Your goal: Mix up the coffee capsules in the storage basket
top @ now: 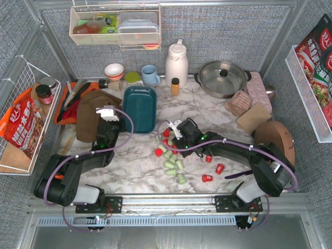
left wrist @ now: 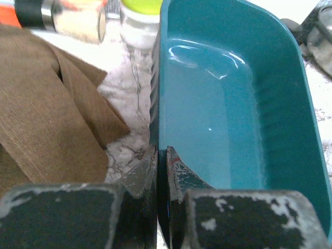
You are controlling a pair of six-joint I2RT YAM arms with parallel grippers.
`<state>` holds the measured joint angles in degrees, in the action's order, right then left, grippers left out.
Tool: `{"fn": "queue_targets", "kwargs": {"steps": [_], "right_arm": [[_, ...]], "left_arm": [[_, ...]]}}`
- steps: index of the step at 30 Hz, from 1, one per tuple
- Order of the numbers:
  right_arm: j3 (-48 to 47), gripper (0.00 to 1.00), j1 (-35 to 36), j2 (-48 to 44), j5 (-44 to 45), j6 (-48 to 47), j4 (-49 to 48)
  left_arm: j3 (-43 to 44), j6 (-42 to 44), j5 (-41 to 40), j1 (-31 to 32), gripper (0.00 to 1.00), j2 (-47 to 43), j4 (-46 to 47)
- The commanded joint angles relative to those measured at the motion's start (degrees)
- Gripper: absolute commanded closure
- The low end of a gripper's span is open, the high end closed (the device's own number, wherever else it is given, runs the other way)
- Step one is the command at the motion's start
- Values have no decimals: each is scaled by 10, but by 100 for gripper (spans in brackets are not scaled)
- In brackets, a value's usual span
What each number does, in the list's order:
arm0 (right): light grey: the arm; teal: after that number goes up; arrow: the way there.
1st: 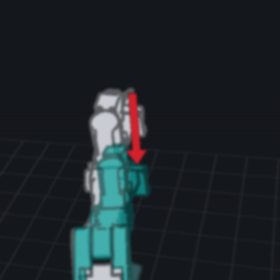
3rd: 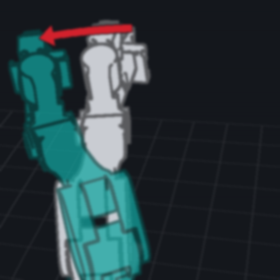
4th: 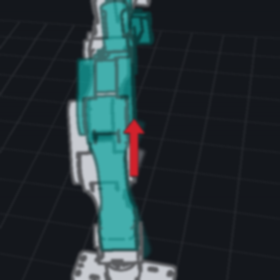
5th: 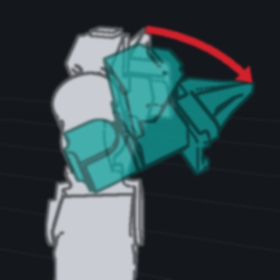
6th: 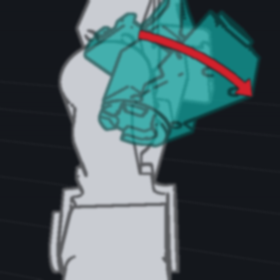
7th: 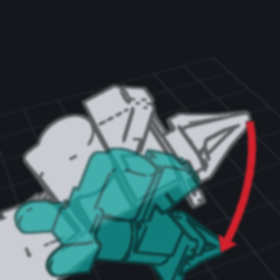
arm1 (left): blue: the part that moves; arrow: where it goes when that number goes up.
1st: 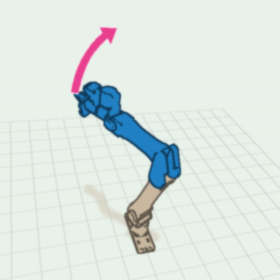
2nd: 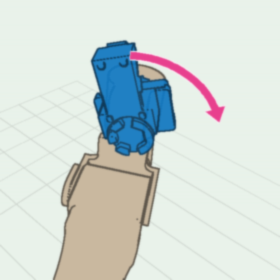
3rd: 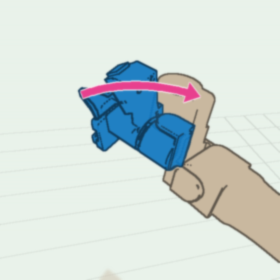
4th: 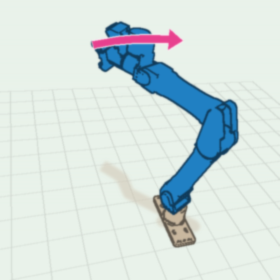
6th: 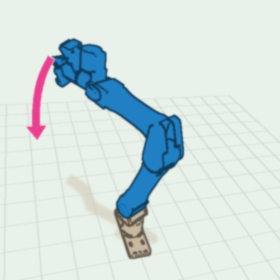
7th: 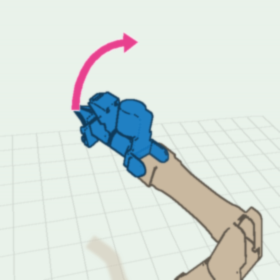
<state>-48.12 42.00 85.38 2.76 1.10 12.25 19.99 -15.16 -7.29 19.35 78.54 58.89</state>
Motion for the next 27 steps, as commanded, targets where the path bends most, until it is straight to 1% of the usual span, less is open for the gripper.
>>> {"fn": "queue_targets", "kwargs": {"steps": [1, 4, 8, 15, 18, 19, 22, 25, 27], "right_arm": [[-10, 54, -3, 5, 12, 14, 8], [-11, 56, -3, 2, 11, 20, 3], [-12, 59, -3, -13, 12, 26, 1], [-8, 60, -3, -44, 19, 25, 5], [-5, 60, -4, -51, 21, 27, 4], [-4, 61, -4, -54, 21, 28, 3], [0, 61, -4, -62, 19, 30, -4], [4, 61, -4, -73, 17, 33, -12], [5, 61, -4, -80, 16, 34, -14]], "left_arm": [[40, -72, -13, -1, 89, 14, -130], [67, -88, -9, -2, 88, 31, -174], [84, -98, 0, -9, 88, 53, -208], [95, -88, 4, -26, 85, 74, -229], [102, -81, -1, -31, 81, 80, -243], [104, -77, -3, -32, 78, 80, -247], [106, -66, -17, -32, 61, 76, -252], [103, -51, -25, -32, 41, 64, -245], [107, -44, -22, -32, 32, 49, -251]]}}
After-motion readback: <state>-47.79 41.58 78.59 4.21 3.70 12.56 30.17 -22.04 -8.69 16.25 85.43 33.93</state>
